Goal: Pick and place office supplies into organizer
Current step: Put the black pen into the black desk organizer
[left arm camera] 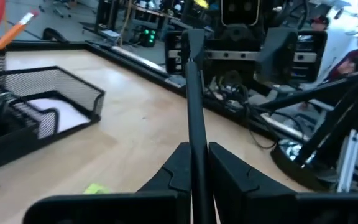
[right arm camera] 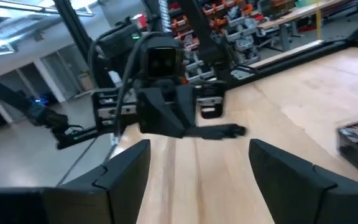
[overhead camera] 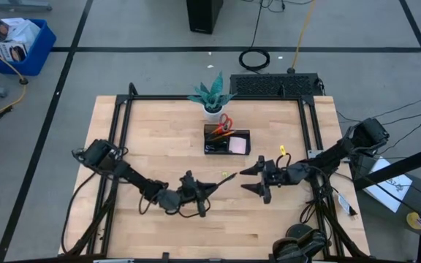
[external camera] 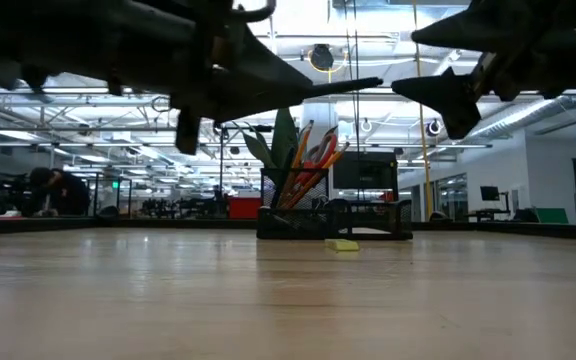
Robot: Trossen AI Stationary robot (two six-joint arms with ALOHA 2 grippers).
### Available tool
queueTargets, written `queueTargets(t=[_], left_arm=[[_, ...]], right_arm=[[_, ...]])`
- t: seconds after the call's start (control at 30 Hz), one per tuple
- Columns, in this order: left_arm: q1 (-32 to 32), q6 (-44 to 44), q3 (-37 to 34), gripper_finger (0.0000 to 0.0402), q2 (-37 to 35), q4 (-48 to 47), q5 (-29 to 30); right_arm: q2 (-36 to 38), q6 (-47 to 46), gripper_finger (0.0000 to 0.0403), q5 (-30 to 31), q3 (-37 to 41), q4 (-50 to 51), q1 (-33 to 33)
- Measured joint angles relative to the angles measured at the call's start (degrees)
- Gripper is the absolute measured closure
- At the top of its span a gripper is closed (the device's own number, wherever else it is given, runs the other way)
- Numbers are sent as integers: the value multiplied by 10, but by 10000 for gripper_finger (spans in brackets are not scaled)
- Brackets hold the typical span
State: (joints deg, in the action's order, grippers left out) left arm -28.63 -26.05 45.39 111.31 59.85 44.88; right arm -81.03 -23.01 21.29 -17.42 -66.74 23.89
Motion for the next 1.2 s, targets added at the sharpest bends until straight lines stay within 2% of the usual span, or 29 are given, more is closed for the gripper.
queueTargets(t=[0.1,0.23,0.4,0.57,0.83,1.0,1.2], left_arm=[[17,1,0,371,0,8,-33],[31,5,0,382,0,24,-48],[43,9,0,369,0,38,-64],[54,9,0,362,0,45,-89],[58,15,0,378,0,46,-99],[59,16,0,363,0,52,-99],[58,16,0,372,0,52,-99]], right_arm=[[0,-3,140,-6,-8,7,-9],[0,-14,140,-6,-15,34,-25],[0,-18,140,-7,-15,40,-41],[0,-25,140,-66,-17,17,-56],[0,-20,143,-68,-32,36,-67],[0,-26,182,-83,-32,35,-74],[0,-21,266,-81,-32,34,-74]])
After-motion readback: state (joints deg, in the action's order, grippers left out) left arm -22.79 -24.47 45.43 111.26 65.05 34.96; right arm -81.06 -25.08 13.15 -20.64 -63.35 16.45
